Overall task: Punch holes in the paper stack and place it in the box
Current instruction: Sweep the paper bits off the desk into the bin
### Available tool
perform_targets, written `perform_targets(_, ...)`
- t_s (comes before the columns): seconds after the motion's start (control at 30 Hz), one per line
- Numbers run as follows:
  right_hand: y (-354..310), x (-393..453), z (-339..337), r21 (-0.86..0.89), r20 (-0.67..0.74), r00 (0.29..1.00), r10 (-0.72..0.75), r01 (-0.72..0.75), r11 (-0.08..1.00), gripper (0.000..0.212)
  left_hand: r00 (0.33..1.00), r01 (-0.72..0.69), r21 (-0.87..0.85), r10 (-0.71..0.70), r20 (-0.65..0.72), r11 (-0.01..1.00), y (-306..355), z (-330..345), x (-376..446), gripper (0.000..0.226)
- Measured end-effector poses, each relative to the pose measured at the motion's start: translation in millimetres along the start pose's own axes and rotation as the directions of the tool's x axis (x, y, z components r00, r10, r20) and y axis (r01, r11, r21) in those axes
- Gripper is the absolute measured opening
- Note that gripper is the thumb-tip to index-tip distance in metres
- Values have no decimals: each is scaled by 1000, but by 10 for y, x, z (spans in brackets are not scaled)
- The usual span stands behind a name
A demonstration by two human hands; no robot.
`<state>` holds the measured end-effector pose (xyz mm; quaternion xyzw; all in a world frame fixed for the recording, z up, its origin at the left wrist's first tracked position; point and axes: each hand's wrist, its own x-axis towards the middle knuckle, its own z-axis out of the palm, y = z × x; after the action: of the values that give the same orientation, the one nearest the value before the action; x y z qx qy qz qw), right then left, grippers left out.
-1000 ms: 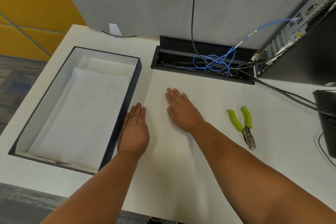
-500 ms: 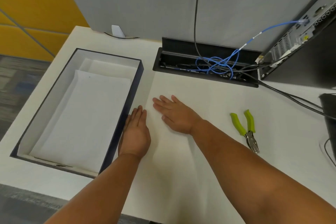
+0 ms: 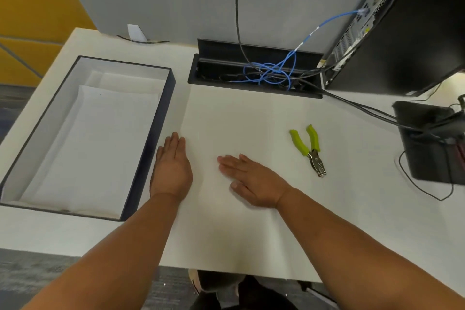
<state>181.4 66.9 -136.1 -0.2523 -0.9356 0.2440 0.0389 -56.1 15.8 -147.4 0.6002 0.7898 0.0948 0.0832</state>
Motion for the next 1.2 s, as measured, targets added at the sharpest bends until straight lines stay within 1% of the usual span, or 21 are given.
perform_targets(0.03, 3, -62, 2, 20, -76, 995, 68, -67, 998, 55, 1000, -4, 2, 4, 1, 1000, 19, 3, -59, 59)
perform_targets(0.1, 57, -185, -8, 49, -223, 940, 258, -254, 966, 57, 1000, -22, 1, 22, 4, 1000, 39, 7, -178, 56)
perform_targets(0.17, 115, -277, -26, 45, -259, 866, 428, -432, 901, 63, 999, -41, -1, 41, 16, 999, 35, 15, -249, 55)
perform_targets(0.23, 99, -313, 5, 8, -231, 832, 504, -516, 857, 68, 998, -48, -5, 49, 29, 999, 31, 19, -306, 54)
perform_targets(0.33, -66, -286, 125, -65, -182, 848, 497, -515, 855, 70, 997, -64, -6, 64, 34, 998, 33, 29, -381, 54)
perform_targets(0.43, -343, -240, 269, -143, -122, 911, 394, -409, 901, 68, 996, -82, 0, 81, 36, 997, 18, 40, -425, 53)
perform_targets(0.53, -523, -174, 327, -94, -84, 943, 321, -328, 940, 68, 993, -108, -1, 108, 41, 994, -12, 37, -460, 52)
perform_targets(0.6, -493, -178, 293, -30, -114, 935, 336, -341, 939, 69, 990, -132, -1, 132, 48, 991, -45, 31, -498, 53)
perform_targets(0.63, -432, -208, 270, -4, -165, 908, 385, -391, 920, 70, 989, -142, 1, 141, 53, 990, -57, 24, -518, 53)
perform_targets(0.67, -345, -254, 248, 27, -229, 855, 466, -473, 881, 70, 987, -150, 6, 149, 54, 989, -66, 19, -536, 53)
perform_targets(0.7, -255, -308, 218, 63, -282, 777, 563, -571, 819, 72, 986, -157, 9, 156, 54, 988, -74, 14, -551, 53)
perform_targets(0.73, -187, -366, 192, 95, -311, 691, 653, -661, 745, 74, 985, -162, 10, 161, 54, 987, -82, 13, -564, 53)
perform_targets(0.77, -134, -406, 171, 113, -313, 623, 717, -725, 680, 76, 985, -164, 9, 163, 55, 986, -84, 12, -570, 53)
perform_targets(0.8, -118, -429, 167, 112, -301, 588, 751, -760, 640, 78, 985, -165, 8, 164, 56, 986, -86, 13, -573, 53)
perform_targets(0.83, -135, -422, 174, 95, -291, 585, 757, -770, 631, 79, 985, -165, 7, 164, 57, 986, -89, 12, -574, 53)
perform_targets(0.87, -170, -395, 190, 69, -283, 611, 739, -756, 651, 78, 985, -164, 3, 163, 57, 986, -83, 13, -574, 53)
perform_targets(0.93, -324, -306, 258, 8, -248, 725, 642, -661, 750, 75, 984, -168, -6, 168, 57, 986, -91, 13, -569, 53)
perform_targets(1.0, -484, -215, 342, -63, -182, 851, 493, -510, 858, 71, 983, -174, -12, 174, 56, 985, -101, 13, -558, 53)
perform_targets(1.03, -532, -182, 366, -75, -147, 889, 434, -447, 891, 70, 983, -176, -16, 176, 58, 984, -104, 11, -557, 53)
perform_targets(1.1, -517, -126, 345, -43, -139, 912, 385, -394, 918, 69, 981, -183, -22, 184, 61, 983, -106, 4, -572, 53)
perform_targets(1.2, -377, -41, 230, 37, -212, 859, 466, -470, 882, 70, 978, -198, -17, 198, 64, 980, -140, -5, -612, 53)
